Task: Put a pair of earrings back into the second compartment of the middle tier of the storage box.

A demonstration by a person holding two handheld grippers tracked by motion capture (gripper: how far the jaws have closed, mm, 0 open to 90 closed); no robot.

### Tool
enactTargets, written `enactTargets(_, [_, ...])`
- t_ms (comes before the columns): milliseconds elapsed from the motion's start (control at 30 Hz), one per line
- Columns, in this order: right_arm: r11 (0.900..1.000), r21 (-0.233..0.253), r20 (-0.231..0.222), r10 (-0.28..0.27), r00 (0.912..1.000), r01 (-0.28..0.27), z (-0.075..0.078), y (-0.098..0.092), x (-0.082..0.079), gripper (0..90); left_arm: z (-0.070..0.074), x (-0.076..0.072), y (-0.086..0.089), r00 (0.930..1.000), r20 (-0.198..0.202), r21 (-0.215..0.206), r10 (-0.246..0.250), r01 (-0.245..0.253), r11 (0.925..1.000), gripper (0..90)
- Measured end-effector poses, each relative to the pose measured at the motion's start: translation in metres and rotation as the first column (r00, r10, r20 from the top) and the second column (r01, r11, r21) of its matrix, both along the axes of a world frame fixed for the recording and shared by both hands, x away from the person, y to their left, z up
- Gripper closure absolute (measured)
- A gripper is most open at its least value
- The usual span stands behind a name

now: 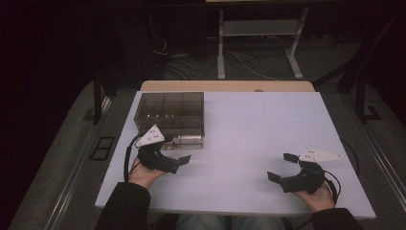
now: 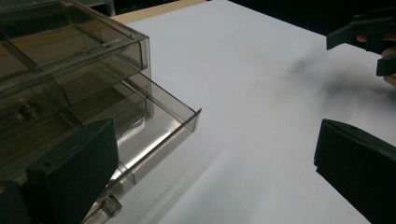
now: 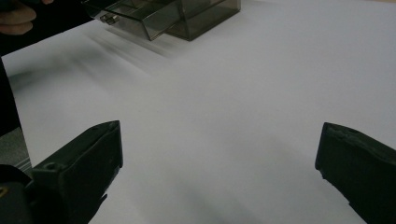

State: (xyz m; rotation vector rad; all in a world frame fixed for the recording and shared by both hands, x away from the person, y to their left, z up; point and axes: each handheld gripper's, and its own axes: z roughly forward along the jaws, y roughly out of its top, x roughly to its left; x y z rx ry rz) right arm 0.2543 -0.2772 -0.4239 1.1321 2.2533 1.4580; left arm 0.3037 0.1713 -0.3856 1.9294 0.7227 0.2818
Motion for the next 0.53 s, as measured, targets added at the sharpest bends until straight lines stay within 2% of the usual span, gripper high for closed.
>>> enactTargets(200, [1.0,-0.004,0.0,0.005,1.0,-0.005,0.0,0.0,0.0,0.4,-0.019,-0.008,-0.002,0.9998,0.005,-0.004,0.017,-0.017,0.9998,0.0])
enactTargets(400, [1.0,-0.005,-0.002,0.008,1.0,-0.008,-0.001,0.001,0.0,0.4,-0.03,-0.011,-0.008,0.9997,0.018,0.018,-0.019,0.019,0.9997,0.0])
enactTargets(533, [1.0,-0.004,-0.001,0.011,0.9999,-0.011,-0.001,0.001,0.0,0.4,-0.035,-0.014,-0.009,0.9987,0.005,0.025,-0.05,0.05,0.9984,0.0])
